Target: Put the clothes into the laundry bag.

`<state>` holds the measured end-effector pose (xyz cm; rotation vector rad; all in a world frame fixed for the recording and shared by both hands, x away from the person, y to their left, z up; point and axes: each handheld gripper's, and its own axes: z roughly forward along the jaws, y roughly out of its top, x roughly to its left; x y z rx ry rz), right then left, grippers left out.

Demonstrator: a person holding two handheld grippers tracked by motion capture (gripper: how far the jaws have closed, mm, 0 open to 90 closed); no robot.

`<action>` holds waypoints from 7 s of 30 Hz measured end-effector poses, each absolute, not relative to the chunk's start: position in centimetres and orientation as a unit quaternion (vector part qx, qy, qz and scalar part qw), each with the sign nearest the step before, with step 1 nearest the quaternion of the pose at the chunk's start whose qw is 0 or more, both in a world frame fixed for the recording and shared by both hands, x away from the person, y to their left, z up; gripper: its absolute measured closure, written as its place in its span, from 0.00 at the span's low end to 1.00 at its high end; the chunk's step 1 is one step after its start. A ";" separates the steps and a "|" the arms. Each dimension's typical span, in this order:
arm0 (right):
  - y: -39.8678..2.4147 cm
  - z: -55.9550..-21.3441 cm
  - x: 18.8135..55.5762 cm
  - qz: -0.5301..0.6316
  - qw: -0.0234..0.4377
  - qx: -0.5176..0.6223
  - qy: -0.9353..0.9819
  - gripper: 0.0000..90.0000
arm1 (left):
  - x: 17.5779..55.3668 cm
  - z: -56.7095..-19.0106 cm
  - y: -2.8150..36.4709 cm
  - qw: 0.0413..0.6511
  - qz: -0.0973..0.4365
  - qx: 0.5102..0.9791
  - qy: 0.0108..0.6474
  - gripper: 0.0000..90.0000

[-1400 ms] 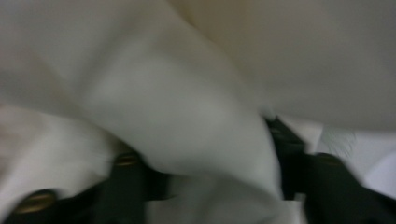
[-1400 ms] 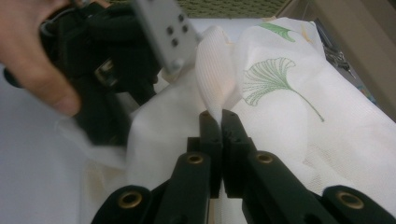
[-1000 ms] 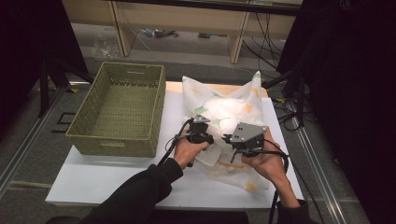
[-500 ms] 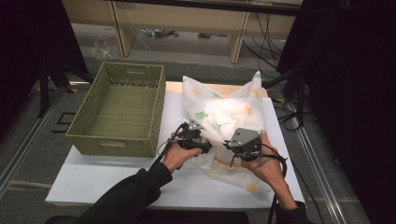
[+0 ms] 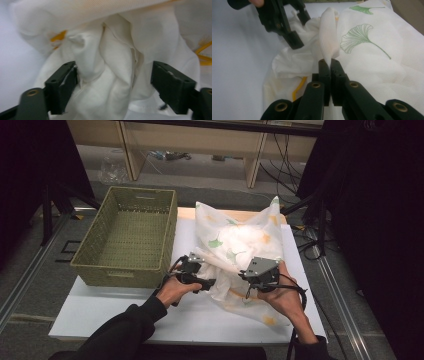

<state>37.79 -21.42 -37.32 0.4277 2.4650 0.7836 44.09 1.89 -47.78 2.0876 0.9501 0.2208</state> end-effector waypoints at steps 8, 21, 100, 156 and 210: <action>-21.3 -37.4 37.8 0.297 0.253 0.155 0.908 1.00 | 44.1 -45.8 -1.0 0.464 0.056 0.820 0.330 0.93; -21.5 -37.3 37.2 0.294 0.243 0.158 0.911 1.00 | 48.5 -47.9 -3.8 0.475 0.093 0.798 0.358 0.94; -23.3 -39.9 38.4 0.260 0.219 0.174 0.924 1.00 | 43.8 -47.9 4.5 0.364 0.120 0.853 0.354 0.98; -23.8 -40.5 41.4 0.253 0.283 0.231 0.896 1.00 | 36.3 -44.7 6.8 0.436 0.106 0.840 0.304 0.51; -22.5 -41.2 39.0 0.243 0.253 0.187 0.918 1.00 | 46.5 -49.3 -3.8 0.384 0.142 0.847 0.339 0.99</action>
